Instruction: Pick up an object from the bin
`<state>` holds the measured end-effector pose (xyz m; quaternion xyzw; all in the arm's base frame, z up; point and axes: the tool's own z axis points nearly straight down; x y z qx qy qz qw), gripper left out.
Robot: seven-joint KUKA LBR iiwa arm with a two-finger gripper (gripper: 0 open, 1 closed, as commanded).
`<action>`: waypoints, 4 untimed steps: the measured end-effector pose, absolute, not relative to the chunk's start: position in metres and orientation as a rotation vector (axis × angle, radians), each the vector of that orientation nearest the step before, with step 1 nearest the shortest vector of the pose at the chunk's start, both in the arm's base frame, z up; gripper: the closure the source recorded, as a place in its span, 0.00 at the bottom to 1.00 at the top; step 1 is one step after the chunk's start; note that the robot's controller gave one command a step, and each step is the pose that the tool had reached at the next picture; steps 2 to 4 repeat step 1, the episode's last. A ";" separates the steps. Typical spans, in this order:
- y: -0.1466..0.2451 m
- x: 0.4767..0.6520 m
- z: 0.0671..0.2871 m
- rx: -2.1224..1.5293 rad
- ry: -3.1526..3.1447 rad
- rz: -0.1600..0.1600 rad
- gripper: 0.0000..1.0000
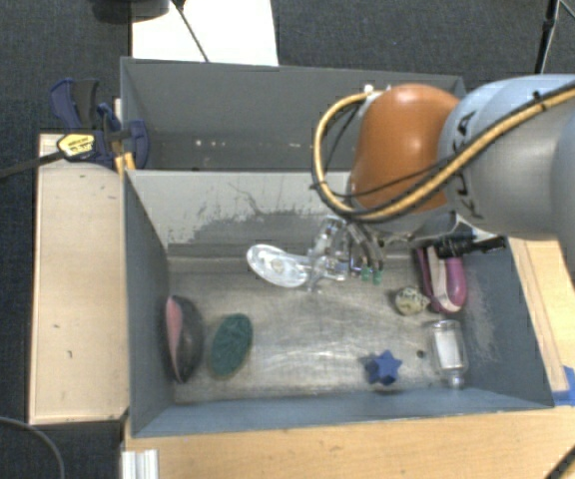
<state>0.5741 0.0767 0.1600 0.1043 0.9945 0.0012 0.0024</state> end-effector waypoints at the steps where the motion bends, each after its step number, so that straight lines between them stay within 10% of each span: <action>1: 0.077 0.575 0.184 0.325 3.119 0.004 1.00; 4: 0.077 0.575 0.184 0.325 3.119 0.004 1.00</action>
Offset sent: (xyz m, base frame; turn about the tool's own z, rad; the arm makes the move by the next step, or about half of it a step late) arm 0.0000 -0.0002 0.0223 0.0000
